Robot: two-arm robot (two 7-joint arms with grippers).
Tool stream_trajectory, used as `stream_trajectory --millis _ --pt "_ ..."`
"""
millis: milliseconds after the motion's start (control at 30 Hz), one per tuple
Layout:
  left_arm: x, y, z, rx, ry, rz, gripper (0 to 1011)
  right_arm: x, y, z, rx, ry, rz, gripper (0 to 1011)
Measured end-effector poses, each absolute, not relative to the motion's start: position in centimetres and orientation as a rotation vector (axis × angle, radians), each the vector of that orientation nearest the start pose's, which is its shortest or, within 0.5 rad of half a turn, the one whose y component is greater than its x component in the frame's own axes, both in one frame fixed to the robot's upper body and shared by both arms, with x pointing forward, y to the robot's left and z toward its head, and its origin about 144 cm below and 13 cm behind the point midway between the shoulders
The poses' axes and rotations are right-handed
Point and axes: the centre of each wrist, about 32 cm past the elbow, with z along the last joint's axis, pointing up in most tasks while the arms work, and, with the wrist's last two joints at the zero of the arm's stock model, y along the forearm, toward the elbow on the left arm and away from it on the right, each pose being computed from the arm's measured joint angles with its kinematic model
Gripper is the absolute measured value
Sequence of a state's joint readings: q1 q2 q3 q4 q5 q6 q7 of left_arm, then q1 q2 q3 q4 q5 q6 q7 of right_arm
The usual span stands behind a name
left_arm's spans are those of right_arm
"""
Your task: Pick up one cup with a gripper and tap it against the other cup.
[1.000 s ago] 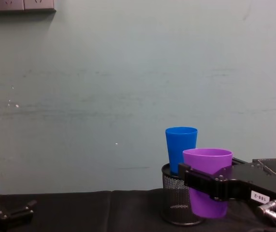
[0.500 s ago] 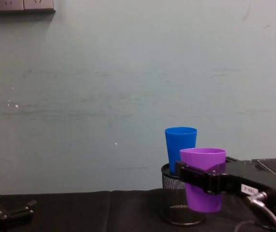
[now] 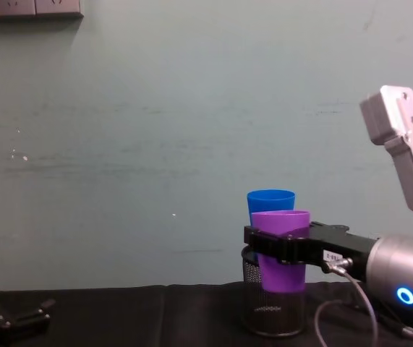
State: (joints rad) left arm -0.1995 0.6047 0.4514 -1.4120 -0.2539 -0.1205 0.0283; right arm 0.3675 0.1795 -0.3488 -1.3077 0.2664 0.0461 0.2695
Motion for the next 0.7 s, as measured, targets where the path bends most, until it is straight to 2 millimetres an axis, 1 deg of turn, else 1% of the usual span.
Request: stream_trajectory --millis 200,700 --pt "48.9 31.0 114.0 0.304 -0.285 1.248 1000 56.2 -18.7 118.0 -0.028 0.005 -1.034 734" --pt "48.9 31.0 114.0 0.304 -0.285 1.248 1000 57.4 -19.0 118.1 -0.036 -0.004 -1.068 734"
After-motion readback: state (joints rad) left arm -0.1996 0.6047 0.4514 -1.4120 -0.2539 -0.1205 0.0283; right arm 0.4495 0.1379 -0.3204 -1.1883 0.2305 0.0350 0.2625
